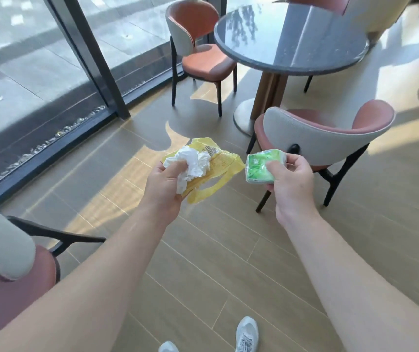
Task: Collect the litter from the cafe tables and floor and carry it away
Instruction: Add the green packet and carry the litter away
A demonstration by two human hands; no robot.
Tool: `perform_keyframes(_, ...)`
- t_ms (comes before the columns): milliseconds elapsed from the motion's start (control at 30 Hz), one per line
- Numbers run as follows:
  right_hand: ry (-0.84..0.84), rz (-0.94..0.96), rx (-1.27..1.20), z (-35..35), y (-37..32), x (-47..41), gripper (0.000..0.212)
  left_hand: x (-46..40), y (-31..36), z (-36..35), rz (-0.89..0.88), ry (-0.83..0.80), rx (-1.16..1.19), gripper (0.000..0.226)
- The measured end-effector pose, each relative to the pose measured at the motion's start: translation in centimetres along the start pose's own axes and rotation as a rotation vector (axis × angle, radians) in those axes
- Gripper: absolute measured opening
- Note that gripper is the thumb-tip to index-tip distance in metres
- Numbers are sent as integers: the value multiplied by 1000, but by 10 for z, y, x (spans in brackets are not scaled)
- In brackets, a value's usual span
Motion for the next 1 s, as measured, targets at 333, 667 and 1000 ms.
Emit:
perform_keyframes(333, 5, 17, -209, 55, -92, 27, 14, 35, 40, -80, -60, -110, -46, 23)
perform_keyframes(667, -114, 38, -297, 135, -136, 48, 15, 36, 20, -207, -17, -278, -143, 25)
perform_keyframes(1000, -67, 146, -365, 212, -157, 51, 13, 35, -10, -302, 22, -483, -212, 25)
Point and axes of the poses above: each hand's wrist, its own x-axis away from the middle knuckle, its own z-axis out of the back of the hand, y = z × x, the point moved 3 cm from there along -x, towards the middle knuckle, and after that the axes turned 11 degrees about -y, right-handed, at the moved point
